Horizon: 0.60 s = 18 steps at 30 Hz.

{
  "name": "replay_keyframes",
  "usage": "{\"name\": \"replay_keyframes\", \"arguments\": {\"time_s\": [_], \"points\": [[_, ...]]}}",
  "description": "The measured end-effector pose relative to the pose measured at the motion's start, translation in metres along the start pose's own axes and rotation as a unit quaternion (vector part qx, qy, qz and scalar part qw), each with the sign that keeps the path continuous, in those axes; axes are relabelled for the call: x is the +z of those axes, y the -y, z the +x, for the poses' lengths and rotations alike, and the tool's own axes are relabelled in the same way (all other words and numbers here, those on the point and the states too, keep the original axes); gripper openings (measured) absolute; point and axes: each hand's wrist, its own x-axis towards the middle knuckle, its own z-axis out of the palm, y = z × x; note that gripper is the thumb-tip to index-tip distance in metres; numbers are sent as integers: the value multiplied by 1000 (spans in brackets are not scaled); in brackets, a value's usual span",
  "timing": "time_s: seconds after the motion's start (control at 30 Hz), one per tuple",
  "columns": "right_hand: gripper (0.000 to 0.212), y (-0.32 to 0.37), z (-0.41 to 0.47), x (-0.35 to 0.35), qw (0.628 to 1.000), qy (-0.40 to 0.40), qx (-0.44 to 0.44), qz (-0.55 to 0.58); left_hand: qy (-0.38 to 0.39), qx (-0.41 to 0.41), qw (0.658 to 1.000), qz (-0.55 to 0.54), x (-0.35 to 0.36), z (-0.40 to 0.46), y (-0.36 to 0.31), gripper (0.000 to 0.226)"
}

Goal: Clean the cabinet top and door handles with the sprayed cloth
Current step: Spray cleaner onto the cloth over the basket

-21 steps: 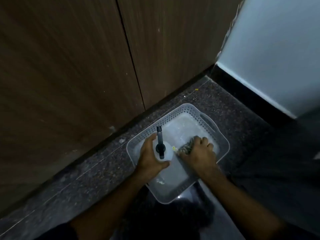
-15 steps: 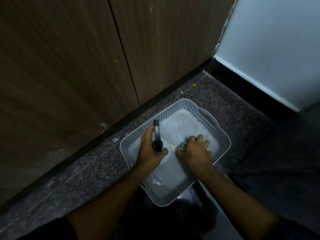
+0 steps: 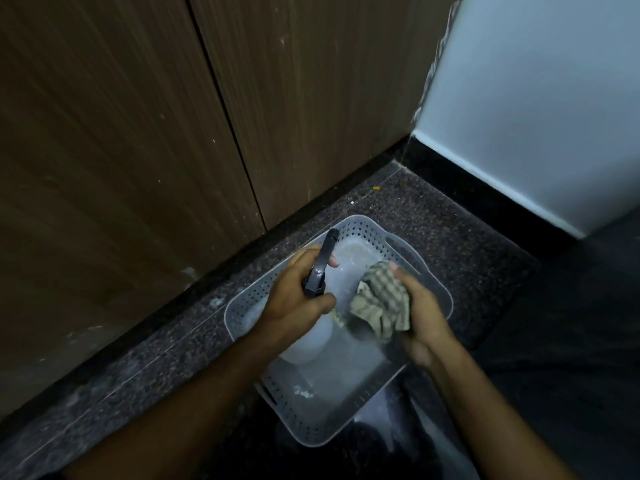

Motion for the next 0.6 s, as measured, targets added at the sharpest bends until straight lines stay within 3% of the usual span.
{"name": "replay_keyframes", "arguments": {"time_s": [0.07, 0.23, 0.5, 0.6], "points": [[40, 6, -2, 1, 997, 17, 10, 74, 43, -4, 999, -14, -3, -1, -1, 52], [45, 5, 1, 5, 986, 23, 19, 161, 60, -26, 998, 10, -6, -7, -3, 54], [38, 7, 12, 19, 993, 35, 6, 111, 78, -80, 991, 71, -16, -12, -7, 30], [52, 9, 19, 24, 995, 31, 4, 93, 78, -101, 987, 97, -20, -10, -8, 23]]}}
